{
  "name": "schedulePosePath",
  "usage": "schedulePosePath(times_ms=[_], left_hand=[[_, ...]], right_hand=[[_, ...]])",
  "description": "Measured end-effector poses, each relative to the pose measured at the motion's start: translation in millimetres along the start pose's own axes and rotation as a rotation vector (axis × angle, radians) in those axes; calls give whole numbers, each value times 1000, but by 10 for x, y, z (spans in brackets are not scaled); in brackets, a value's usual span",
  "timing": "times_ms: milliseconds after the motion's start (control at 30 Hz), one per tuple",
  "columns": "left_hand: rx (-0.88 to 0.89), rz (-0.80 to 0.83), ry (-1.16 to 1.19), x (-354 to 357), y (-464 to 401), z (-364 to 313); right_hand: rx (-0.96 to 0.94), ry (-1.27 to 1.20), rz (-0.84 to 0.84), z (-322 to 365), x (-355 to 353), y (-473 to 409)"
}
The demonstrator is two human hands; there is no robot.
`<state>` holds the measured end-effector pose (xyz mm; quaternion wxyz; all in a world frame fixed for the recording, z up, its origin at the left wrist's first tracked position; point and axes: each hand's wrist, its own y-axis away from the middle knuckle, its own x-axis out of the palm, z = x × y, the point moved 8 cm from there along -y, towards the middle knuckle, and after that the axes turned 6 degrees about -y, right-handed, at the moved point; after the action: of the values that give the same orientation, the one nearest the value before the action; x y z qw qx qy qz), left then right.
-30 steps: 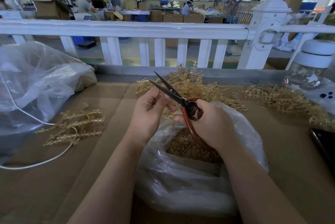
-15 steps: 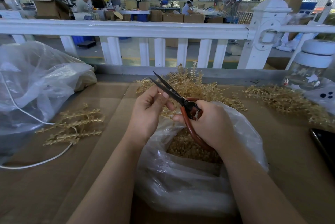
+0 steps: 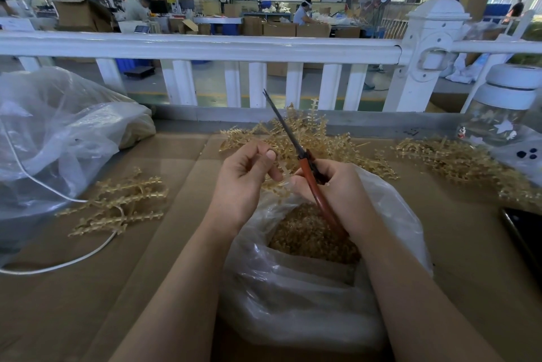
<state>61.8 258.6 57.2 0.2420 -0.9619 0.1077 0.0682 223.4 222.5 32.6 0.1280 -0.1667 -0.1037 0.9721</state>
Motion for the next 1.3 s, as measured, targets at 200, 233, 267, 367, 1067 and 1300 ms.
schedulePosePath(times_ms=[200, 233, 267, 367, 1067, 1300], left_hand=[[-115, -37, 227, -86, 23, 69], [-151, -44, 259, -104, 12, 106], [-174, -39, 283, -111, 0, 129], [-199, 14, 313, -82, -20, 161], [-356, 351, 234, 338, 152, 234], [-360, 289, 324, 306, 145, 261]], right_hand=[[68, -229, -28, 22, -26, 24], [75, -284, -35, 23, -53, 31], [78, -350, -32, 22, -73, 36], [65, -600, -1, 21, -112, 33], [12, -791, 85, 9, -39, 0], [53, -693, 16, -13, -54, 15]])
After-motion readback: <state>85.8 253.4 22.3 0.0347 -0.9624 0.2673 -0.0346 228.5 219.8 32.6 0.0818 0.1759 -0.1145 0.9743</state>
